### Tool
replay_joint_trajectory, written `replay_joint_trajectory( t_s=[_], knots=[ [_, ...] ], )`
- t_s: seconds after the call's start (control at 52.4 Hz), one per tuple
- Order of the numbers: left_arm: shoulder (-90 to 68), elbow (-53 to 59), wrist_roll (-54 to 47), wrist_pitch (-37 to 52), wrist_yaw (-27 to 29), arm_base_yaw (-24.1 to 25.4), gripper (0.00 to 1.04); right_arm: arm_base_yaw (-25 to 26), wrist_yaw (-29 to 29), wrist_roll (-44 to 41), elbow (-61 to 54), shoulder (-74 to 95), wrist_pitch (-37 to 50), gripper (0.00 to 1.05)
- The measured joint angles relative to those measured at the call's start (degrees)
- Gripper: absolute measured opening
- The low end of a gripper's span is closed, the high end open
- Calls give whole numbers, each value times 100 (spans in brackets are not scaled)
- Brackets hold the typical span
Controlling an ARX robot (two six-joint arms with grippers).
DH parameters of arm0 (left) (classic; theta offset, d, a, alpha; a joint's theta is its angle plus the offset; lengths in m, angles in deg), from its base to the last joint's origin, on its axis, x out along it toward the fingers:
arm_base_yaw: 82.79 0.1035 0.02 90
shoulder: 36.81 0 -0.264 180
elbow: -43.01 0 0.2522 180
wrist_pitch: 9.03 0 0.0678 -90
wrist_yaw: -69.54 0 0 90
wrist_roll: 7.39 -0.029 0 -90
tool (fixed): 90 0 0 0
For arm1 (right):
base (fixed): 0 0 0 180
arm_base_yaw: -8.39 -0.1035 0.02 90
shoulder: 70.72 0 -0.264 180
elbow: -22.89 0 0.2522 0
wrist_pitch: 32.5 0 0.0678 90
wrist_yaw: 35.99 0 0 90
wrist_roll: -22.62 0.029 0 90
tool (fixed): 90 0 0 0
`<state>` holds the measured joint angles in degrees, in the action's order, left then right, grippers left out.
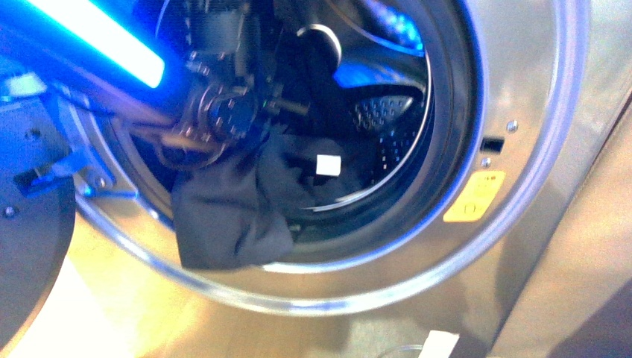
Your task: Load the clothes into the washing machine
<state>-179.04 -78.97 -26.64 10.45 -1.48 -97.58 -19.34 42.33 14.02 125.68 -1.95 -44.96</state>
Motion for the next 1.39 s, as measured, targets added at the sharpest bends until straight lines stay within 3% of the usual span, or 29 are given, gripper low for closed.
replay_joint_trajectory(
  t_s=[0.496,0.61,0.782,0.973,1.393],
  knots=[
    [-973,-1650,879,-1178,72,122,14,0,0,0,0,0,0,97],
    [-1021,-1707,1276,-1460,-317,157,39,0,0,0,0,0,0,97],
    [-1016,-1589,1497,-1329,-404,98,71,0,0,0,0,0,0,97],
    [-802,-981,1569,-1010,-409,2,100,0,-2,0,0,0,0,97],
    [785,1491,1600,221,-721,-249,98,0,0,0,0,0,0,97]
  ],
)
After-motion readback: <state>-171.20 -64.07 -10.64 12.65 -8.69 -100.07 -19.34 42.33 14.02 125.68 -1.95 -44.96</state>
